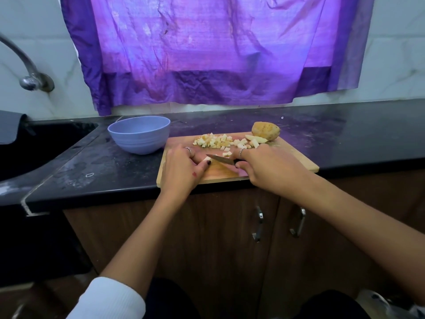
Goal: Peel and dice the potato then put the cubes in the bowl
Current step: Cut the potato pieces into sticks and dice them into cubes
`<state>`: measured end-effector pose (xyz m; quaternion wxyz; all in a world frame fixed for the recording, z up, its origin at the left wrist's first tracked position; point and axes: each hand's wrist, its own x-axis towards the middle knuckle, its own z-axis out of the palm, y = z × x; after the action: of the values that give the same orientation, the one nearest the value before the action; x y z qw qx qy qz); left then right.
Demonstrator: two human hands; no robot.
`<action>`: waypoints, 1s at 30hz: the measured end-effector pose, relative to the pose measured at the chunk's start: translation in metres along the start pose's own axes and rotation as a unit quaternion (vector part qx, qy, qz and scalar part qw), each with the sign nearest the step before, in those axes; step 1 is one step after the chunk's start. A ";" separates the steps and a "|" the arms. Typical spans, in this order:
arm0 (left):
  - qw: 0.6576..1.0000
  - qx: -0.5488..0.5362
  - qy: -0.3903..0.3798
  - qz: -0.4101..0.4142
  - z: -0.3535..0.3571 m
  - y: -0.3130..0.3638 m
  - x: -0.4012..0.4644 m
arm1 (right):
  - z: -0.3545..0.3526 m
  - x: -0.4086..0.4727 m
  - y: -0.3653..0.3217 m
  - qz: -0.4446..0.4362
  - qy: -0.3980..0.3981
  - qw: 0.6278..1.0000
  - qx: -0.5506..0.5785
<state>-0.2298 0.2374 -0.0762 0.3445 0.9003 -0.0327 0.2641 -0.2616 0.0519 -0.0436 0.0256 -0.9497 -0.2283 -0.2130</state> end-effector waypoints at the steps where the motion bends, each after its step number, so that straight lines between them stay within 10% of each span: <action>1: 1.000 -0.004 -0.008 0.000 -0.001 0.000 0.000 | -0.002 0.000 -0.001 0.004 0.017 1.000 0.012; 30: 0.998 -0.033 -0.044 -0.006 -0.005 -0.005 0.001 | 0.000 0.001 0.000 -0.004 -0.027 0.999 0.028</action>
<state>-0.2300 0.2446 -0.0756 0.3741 0.8992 -0.0513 0.2212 -0.2608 0.0528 -0.0429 0.0451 -0.9531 -0.2385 -0.1808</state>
